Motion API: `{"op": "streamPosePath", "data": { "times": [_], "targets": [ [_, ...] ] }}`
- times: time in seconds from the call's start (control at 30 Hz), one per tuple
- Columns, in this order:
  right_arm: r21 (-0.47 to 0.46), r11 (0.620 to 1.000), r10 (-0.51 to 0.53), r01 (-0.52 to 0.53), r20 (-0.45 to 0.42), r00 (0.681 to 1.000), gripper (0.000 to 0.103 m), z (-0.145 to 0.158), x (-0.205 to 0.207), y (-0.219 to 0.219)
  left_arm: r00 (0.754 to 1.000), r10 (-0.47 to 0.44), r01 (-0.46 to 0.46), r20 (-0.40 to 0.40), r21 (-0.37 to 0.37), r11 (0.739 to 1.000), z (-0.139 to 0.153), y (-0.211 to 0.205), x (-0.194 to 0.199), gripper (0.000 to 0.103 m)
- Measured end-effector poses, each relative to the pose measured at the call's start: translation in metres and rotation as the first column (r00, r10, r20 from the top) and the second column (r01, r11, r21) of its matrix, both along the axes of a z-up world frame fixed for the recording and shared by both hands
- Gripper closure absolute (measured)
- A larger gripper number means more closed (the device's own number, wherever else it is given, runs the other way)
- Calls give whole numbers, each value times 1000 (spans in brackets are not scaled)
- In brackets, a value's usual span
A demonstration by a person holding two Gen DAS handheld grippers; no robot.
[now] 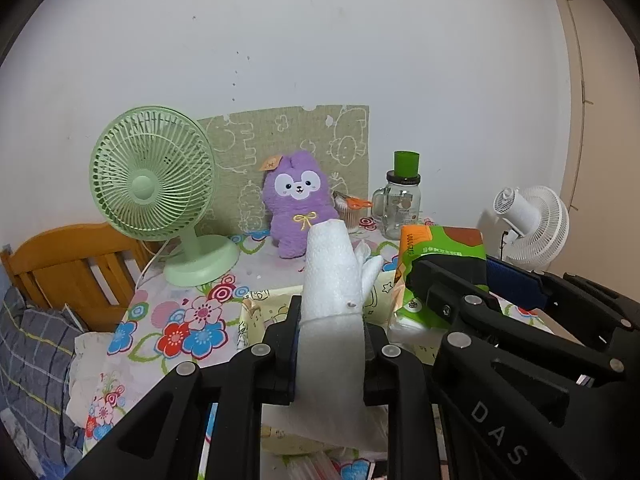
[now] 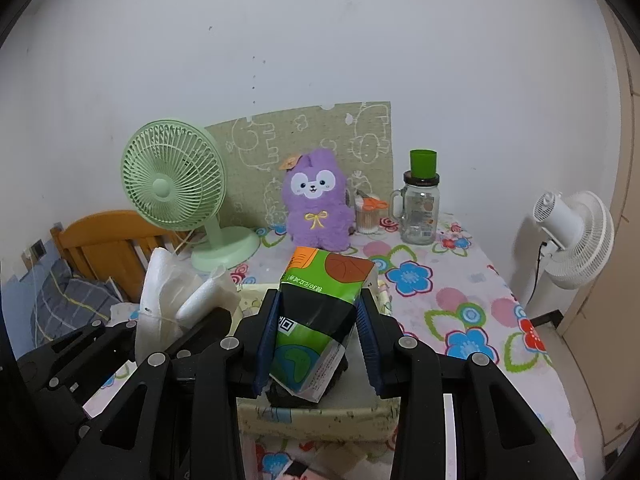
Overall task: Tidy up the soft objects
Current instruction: 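Carry the white cloth with the left tool while the right tool carries the tissue pack over the box, then lower both items into the fabric box and open both tools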
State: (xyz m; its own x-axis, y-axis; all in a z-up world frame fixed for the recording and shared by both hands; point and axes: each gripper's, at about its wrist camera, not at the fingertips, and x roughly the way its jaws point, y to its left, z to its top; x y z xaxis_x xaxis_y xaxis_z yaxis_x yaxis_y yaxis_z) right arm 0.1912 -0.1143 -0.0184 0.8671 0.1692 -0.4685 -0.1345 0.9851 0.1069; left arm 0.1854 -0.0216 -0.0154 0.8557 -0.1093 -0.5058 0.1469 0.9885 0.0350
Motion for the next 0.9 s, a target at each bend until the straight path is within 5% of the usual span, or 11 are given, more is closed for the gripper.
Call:
{"op": "streamPosePath", "data": {
  "times": [0.6, 0.9],
  "targets": [
    [-10, 998, 55, -56, -62, 997, 63, -37, 59, 7, 994, 3, -6, -112, -27, 1000, -43, 5, 56, 83],
    [-37, 992, 118, -121, -72, 990, 62, -51, 76, 16, 985, 37, -39, -169, -8, 999, -58, 11, 65, 70]
  ]
}}
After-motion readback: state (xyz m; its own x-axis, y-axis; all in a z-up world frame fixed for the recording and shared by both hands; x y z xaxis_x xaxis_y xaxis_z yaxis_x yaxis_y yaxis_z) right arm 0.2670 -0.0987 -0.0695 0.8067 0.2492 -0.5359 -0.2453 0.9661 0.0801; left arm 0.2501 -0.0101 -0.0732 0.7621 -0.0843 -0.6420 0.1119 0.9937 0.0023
